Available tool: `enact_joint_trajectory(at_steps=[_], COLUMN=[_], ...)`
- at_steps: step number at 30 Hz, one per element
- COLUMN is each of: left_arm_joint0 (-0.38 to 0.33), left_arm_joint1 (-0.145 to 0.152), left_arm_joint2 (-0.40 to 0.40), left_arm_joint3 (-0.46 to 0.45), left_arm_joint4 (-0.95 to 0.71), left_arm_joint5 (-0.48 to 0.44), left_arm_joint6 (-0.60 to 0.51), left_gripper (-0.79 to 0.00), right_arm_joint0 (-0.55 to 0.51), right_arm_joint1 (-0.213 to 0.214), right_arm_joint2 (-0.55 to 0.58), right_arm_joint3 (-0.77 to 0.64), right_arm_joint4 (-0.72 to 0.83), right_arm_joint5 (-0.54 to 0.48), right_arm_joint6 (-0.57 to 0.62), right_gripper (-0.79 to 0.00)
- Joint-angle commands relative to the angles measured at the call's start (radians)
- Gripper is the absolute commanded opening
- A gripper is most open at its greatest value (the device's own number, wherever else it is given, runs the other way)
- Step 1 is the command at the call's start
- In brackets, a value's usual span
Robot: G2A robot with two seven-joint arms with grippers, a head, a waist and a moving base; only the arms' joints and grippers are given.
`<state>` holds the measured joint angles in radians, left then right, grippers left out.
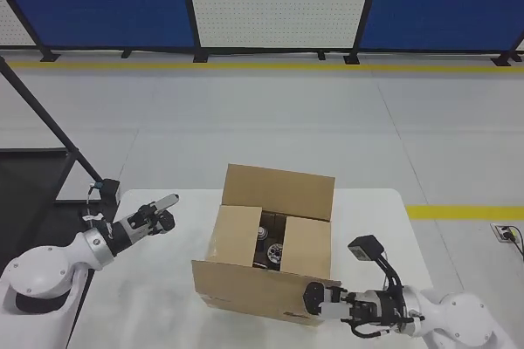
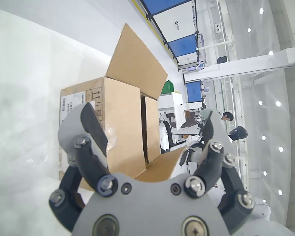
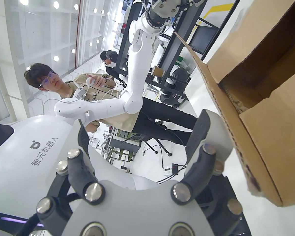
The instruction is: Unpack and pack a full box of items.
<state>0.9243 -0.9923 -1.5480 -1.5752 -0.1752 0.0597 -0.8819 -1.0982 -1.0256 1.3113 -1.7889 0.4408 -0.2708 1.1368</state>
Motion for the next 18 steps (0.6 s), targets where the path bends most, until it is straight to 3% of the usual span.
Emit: enact_joint_trajectory(at_steps=[1,4,7,18], left_arm_joint0=[0.000,0.001,-0.051,-0.407], left_arm_joint1=[0.000,0.000,-0.001,-0.030], left_arm_joint2=[0.000,0.001,0.020,0.225], left_arm_joint3=[0.000,0.006,0.060,0.440], left_arm_joint4=[0.000,0.004,0.005,0.072], left_arm_joint5=[0.000,-0.019,-0.051,-0.200], left_arm_joint6=[0.000,0.026,0.023,-0.082], left_gripper=[0.000,0.000,0.000,0.000], right_arm_joint0=[0.005,0.008,0.008,-0.024], right_arm_joint1=[0.000,0.002,0.003,0.012], right_arm_joint2=[-0.003,-0.004,-0.004,0.017], right_arm_joint3=[0.009,0.021,0.029,0.034], right_arm_joint4=[-0.005,-0.012,-0.018,-0.027], right_arm_joint5=[0.002,0.006,0.012,0.006], right_arm_joint6=[0.002,0.010,0.021,0.021], right_gripper=[0.000,0.000,0.000,0.000])
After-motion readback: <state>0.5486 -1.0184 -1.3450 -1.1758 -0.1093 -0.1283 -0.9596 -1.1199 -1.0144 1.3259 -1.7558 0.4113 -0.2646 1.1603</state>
